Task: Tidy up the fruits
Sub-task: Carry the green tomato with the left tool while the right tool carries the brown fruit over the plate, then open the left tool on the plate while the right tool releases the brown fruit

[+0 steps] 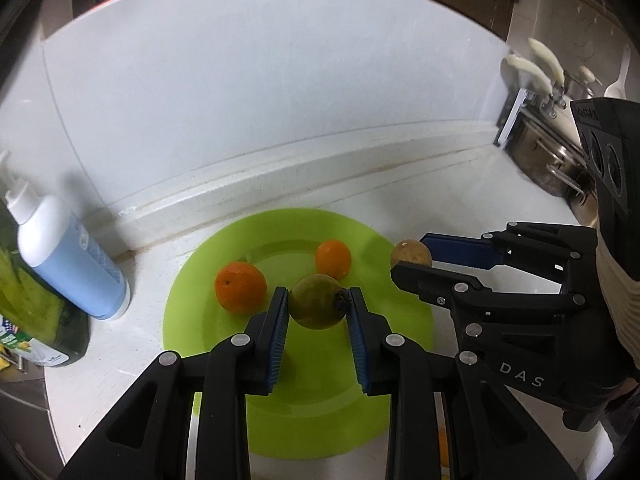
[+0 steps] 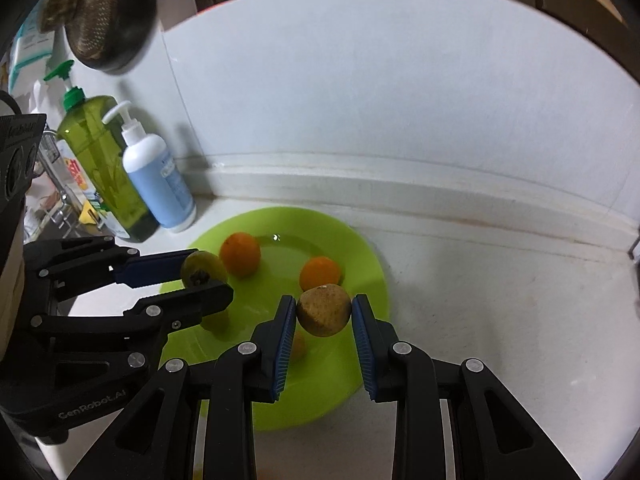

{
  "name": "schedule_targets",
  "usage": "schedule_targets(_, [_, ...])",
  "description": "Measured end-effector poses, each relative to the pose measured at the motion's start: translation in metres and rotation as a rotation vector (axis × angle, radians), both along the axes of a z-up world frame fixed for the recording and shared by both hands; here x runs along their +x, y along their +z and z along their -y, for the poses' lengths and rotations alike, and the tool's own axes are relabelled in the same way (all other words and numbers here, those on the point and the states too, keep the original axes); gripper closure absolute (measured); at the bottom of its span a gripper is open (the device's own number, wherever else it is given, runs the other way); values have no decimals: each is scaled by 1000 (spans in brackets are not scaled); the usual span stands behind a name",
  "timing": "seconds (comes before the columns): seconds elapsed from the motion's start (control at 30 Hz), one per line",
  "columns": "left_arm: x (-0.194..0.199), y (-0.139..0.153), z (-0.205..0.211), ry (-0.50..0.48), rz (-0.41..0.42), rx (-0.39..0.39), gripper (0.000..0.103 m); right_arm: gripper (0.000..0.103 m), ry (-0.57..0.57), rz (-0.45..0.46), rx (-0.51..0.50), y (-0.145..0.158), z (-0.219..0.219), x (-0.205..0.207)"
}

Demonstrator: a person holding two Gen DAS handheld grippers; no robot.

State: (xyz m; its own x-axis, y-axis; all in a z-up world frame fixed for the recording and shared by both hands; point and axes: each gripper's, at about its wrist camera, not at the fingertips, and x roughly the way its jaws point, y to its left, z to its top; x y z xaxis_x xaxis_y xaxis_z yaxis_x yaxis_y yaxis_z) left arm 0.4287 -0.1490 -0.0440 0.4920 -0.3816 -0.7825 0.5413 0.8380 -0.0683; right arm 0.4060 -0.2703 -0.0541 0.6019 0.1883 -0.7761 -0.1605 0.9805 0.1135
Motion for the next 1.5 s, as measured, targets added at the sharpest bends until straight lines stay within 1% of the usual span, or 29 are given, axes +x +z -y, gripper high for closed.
schedule_targets(0.3, [16, -24, 8, -7, -49, 51, 74, 73, 4, -47, 22, -22, 4, 15])
schedule_targets(0.53, [21, -33, 8, -9, -72, 74, 74, 73, 14, -72, 29, -31, 2, 22])
schedule_targets(0.8, [26, -41, 20, -17, -90, 93, 74, 73, 19, -84, 31, -36, -1, 26])
schedule_targets(1.2, [30, -44, 22, -12, -91, 100, 74, 73, 19, -99, 35, -38, -2, 27])
schedule_targets(1.33, [29, -42, 20, -9, -85, 95, 71, 73, 18, -98, 42, -36, -1, 27])
schedule_targets(1.5, [27, -36, 15, -2, -69, 89, 70, 68, 10, -83, 38, -31, 0, 26])
